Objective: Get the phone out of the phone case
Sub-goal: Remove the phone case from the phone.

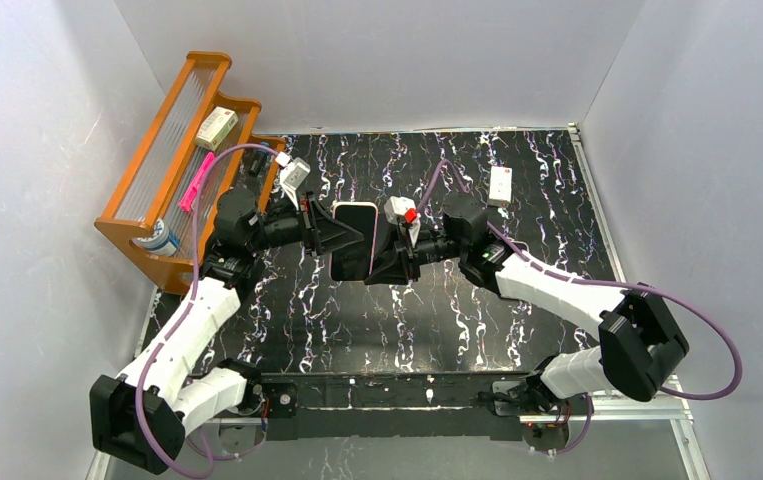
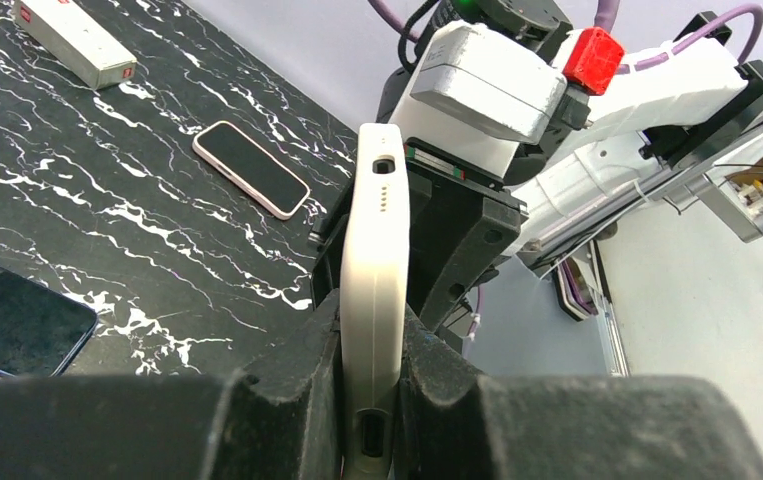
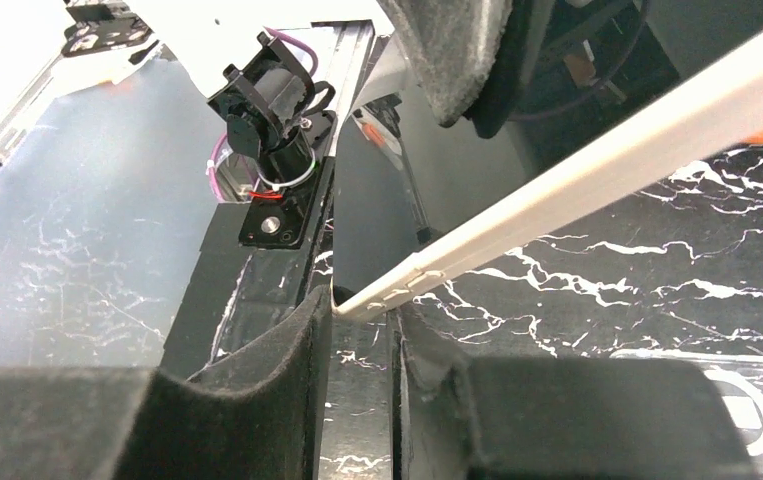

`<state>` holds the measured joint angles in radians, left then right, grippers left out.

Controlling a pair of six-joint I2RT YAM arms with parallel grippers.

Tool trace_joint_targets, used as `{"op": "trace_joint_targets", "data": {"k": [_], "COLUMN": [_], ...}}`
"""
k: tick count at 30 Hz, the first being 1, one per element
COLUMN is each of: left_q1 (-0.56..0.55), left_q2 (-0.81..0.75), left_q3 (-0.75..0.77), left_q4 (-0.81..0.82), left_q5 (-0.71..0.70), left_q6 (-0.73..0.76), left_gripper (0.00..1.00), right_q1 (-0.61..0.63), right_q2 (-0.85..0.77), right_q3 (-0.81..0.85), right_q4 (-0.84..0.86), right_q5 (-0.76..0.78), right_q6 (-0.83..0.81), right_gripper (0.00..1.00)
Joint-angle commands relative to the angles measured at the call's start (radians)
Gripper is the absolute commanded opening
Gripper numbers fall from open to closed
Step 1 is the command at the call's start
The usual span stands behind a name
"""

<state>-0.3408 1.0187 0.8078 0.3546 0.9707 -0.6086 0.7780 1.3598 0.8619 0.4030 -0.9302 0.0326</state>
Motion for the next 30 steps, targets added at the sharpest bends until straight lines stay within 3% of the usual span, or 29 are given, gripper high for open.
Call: {"op": "trace_joint_targets", "data": {"k": [1, 4, 14, 30], "left_q1": [-0.004, -0.003, -0.011, -0.082], "left_q2": [-0.028, -0.015, 0.029, 0.064], "left_q3": [0.017, 0.028, 0.047, 0.043], "left_q4": [0.053, 0.053, 0.055, 0.056], "left_q5": [0.013, 0.012, 0.006, -0.022], "left_q6": [-0.056, -0.092, -0.209, -0.247], "left_gripper": [0.0, 0.0, 0.0, 0.0], "right_q1": [-0.003, -0.003, -0.003, 0.0], "right_q2": [0.015, 0.019, 0.034, 0.05], "right_q3": [0.055, 0.062, 0.137, 0.201], "right_q4": [0.0, -0.026, -0.162, -0.179], "right_q5": [-0.041, -0.052, -0.044, 0.189], "right_q6": [-0.089, -0.163, -0.427, -0.569], "right_gripper": [0.13, 0.01, 0.01, 0.01]}}
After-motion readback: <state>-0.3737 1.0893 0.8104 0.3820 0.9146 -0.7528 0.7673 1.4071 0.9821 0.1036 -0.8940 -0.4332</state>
